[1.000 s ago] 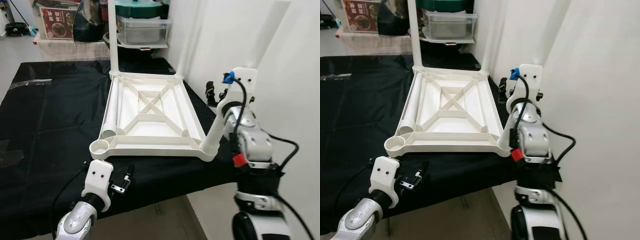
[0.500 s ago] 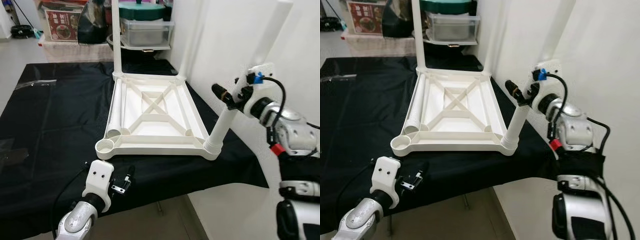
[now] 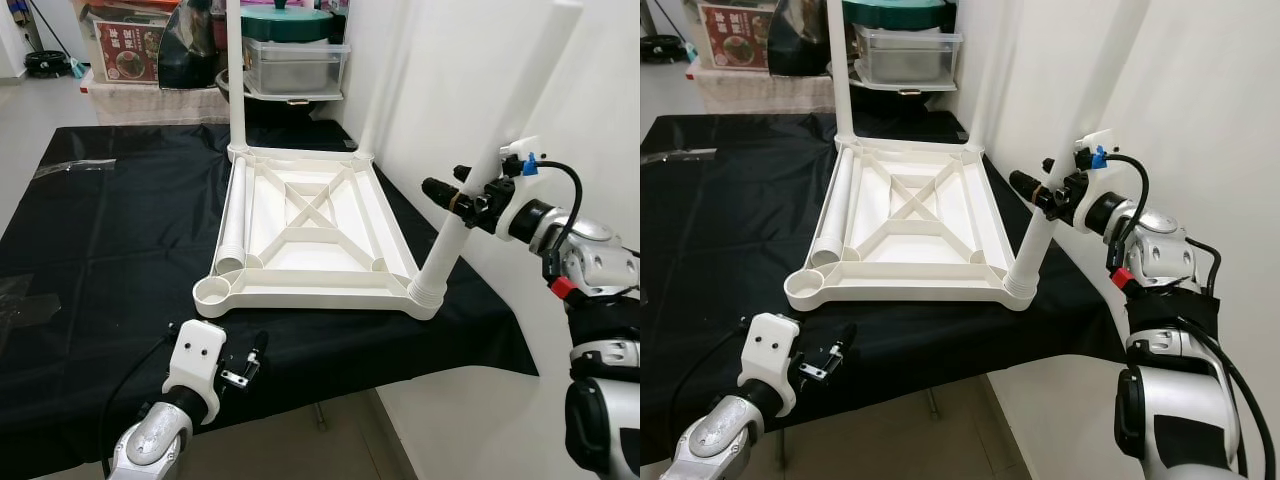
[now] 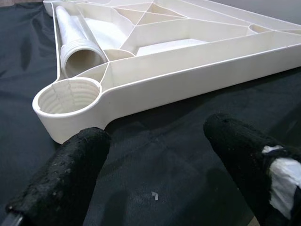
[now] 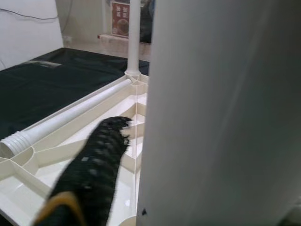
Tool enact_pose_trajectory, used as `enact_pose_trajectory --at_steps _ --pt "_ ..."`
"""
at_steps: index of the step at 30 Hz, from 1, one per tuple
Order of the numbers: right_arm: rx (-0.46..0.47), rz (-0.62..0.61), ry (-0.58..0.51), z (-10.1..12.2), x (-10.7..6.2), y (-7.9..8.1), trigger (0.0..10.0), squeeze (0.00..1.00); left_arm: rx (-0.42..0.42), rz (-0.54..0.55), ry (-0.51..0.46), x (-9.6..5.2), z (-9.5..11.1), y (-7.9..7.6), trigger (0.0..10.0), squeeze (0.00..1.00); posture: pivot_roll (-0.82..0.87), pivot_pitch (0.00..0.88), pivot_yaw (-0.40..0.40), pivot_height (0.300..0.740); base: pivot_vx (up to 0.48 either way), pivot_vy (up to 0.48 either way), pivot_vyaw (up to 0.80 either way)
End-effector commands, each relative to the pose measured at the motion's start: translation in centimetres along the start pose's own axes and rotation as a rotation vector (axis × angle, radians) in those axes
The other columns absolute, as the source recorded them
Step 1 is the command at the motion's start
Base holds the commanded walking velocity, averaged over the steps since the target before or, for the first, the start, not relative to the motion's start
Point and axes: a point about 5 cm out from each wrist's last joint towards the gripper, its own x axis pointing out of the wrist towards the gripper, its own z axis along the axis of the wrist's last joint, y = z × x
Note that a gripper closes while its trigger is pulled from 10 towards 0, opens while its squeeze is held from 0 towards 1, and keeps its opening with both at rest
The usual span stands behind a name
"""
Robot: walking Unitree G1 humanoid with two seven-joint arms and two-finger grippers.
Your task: Building children table
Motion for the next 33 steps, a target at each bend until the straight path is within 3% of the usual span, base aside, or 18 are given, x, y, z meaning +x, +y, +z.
enact_pose_trajectory --at_steps 1,6,13,16,17,18,20,22,28,30,31,33 --pt "-0.003 0.003 -0.017 0.4 -0.3 -0.5 0.0 0.0 0.014 -0.009 -0.002 0.1 0.0 0.0 10.0 0.0 0.03 0.0 -0.112 0.74 0.0 0.0 0.0" --pt "0.007 -0.008 -0.019 0.1 -0.4 -0.9 0.0 0.0 0.013 -0.01 -0.004 0.2 0.0 -0.1 10.0 0.0 0.03 0.0 -0.112 0.74 0.0 0.0 0.0" --pt "0.019 -0.126 0.008 -0.7 0.2 -1.0 0.0 0.0 0.011 -0.016 -0.005 0.1 0.0 -0.2 10.0 0.0 0.03 0.0 -0.113 0.74 0.0 0.0 0.0" --pt "0.103 -0.412 0.09 -2.4 1.2 -0.2 0.0 0.0 0.007 -0.016 -0.006 0.2 0.0 -0.4 10.0 0.0 0.03 0.0 -0.113 0.74 0.0 0.0 0.0" --pt "0.103 -0.412 0.09 -2.4 1.2 -0.2 0.0 0.0 0.007 -0.016 -0.006 0.2 0.0 -0.4 10.0 0.0 0.03 0.0 -0.113 0.74 0.0 0.0 0.0" --pt "0.134 -0.53 0.119 -3.4 1.1 0.2 0.0 0.0 0.004 -0.016 -0.007 0.2 0.1 -0.4 10.0 0.0 0.03 0.0 -0.112 0.74 0.0 0.0 0.0" --pt "0.134 -0.53 0.119 -3.4 1.1 0.2 0.0 0.0 0.004 -0.016 -0.007 0.2 0.1 -0.4 10.0 0.0 0.03 0.0 -0.112 0.74 0.0 0.0 0.0" --pt "0.172 -0.671 0.154 -4.7 1.0 1.3 0.0 0.0 0.002 -0.016 -0.007 0.2 0.1 -0.5 10.0 0.0 0.03 0.0 -0.11 0.74 0.0 0.0 0.0" --pt "0.172 -0.703 0.136 -4.3 2.0 3.2 0.0 0.0 0.003 -0.014 -0.004 0.1 0.0 -0.4 10.0 0.0 0.02 0.0 -0.113 0.74 0.0 0.0 0.0" --pt "0.145 -0.704 0.115 -3.4 3.3 5.3 0.0 0.0 -0.001 -0.01 -0.006 0.3 0.0 -0.4 10.0 0.0 0.02 0.0 -0.124 0.74 0.0 0.0 0.0" --pt "0.145 -0.704 0.115 -3.4 3.3 5.3 0.0 0.0 -0.001 -0.01 -0.006 0.3 0.0 -0.4 10.0 0.0 0.02 0.0 -0.124 0.74 0.0 0.0 0.0" --pt "0.132 -0.721 0.112 -2.8 4.2 7.0 0.0 0.0 -0.007 -0.009 -0.008 0.4 0.0 -0.7 10.0 0.0 0.02 0.0 -0.127 0.74 0.0 0.0 0.0"
